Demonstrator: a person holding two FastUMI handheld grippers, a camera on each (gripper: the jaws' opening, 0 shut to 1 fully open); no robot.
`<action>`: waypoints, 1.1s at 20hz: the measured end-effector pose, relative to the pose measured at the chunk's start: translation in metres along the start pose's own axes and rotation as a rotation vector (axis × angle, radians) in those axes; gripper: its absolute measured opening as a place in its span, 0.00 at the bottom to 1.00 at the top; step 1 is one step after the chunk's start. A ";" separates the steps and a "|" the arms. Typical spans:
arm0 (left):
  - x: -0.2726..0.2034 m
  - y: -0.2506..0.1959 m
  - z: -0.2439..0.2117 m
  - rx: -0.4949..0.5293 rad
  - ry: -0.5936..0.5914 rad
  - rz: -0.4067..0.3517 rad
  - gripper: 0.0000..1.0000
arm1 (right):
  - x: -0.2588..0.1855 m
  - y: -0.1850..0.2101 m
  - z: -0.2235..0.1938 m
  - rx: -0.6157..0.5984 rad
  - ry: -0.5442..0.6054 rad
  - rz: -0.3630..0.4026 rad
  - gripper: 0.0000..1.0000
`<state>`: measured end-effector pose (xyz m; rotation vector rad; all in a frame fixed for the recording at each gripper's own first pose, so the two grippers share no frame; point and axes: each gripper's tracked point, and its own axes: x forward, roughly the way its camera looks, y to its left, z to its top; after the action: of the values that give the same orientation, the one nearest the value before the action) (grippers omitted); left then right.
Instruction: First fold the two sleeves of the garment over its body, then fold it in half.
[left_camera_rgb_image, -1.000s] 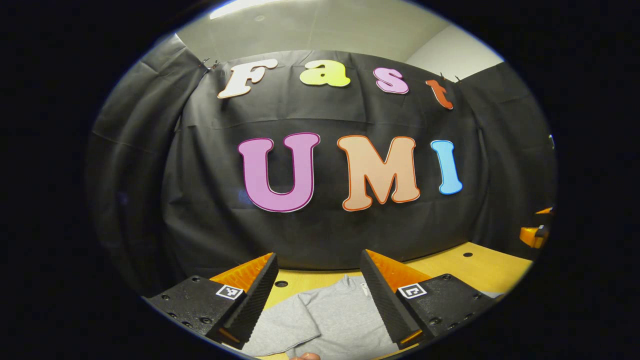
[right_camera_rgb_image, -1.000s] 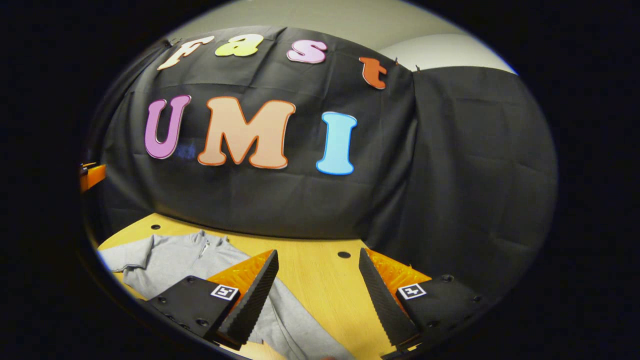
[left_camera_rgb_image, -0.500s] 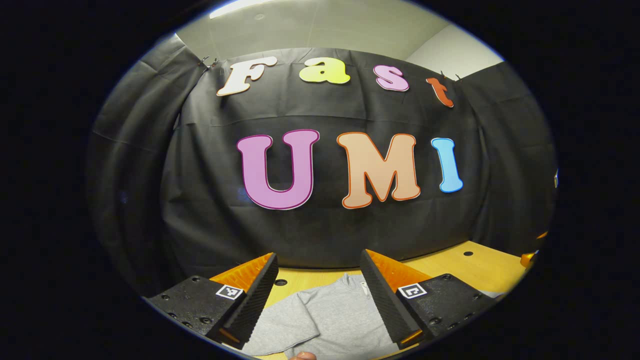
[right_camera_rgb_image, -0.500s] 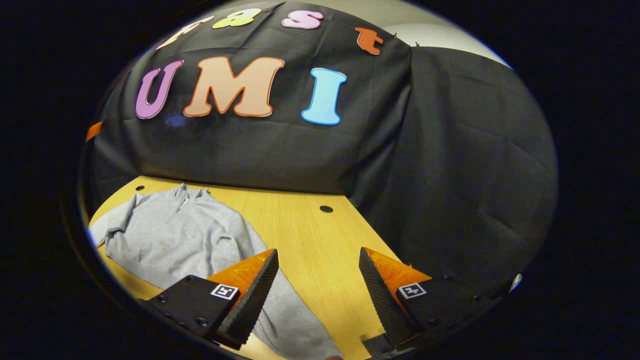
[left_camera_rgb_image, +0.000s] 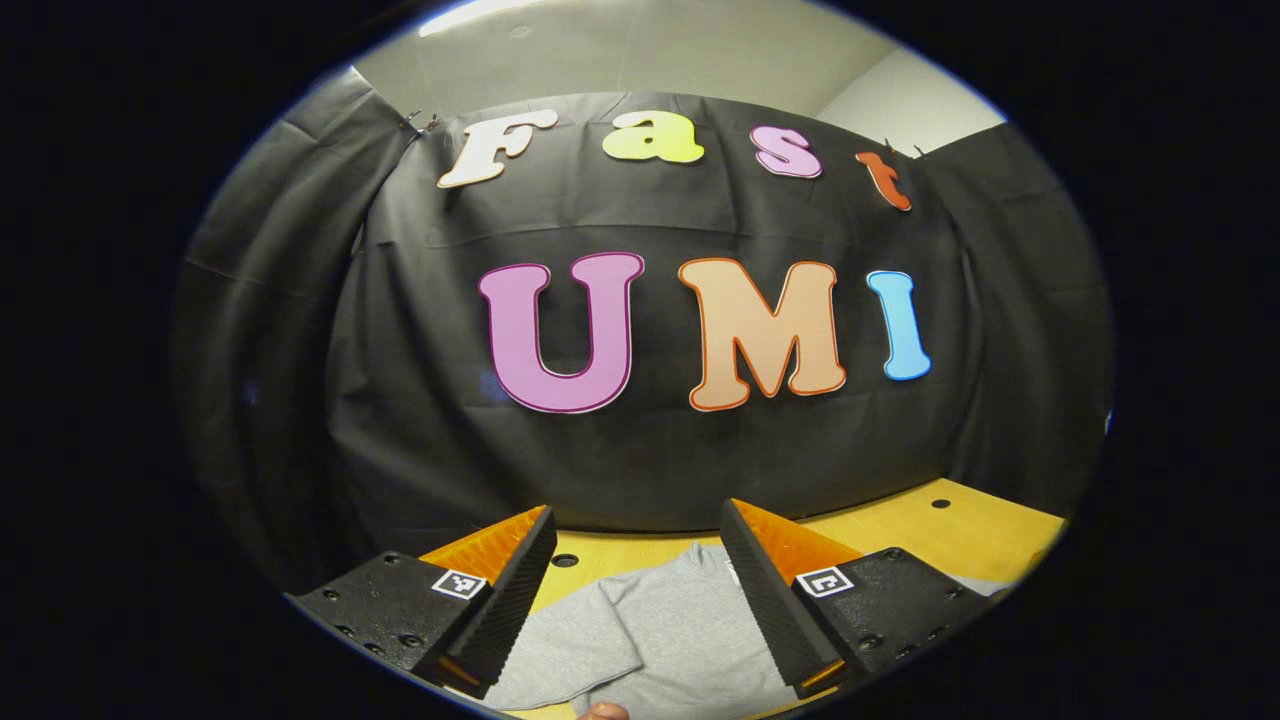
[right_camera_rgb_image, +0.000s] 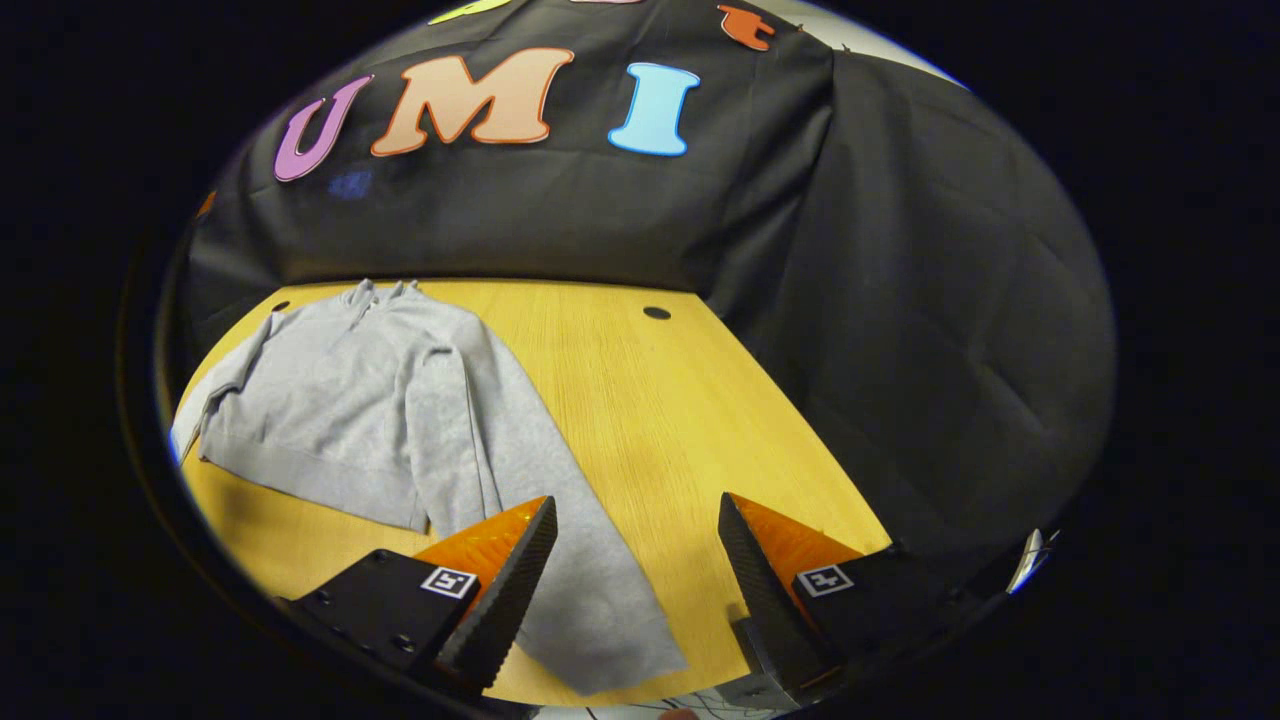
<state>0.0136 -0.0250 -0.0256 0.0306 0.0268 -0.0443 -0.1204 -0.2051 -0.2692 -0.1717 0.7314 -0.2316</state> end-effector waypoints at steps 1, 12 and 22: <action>0.001 0.000 0.001 -0.001 0.001 0.000 0.97 | 0.002 0.000 -0.006 0.001 0.020 0.000 1.00; -0.001 0.001 -0.009 -0.001 0.019 0.000 0.97 | 0.003 0.003 -0.095 0.125 0.258 0.028 1.00; 0.000 0.009 -0.011 0.004 0.022 0.012 0.97 | 0.006 0.024 -0.116 0.192 0.373 0.112 0.77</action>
<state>0.0135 -0.0158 -0.0359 0.0352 0.0488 -0.0317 -0.1913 -0.1923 -0.3634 0.0989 1.0801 -0.2284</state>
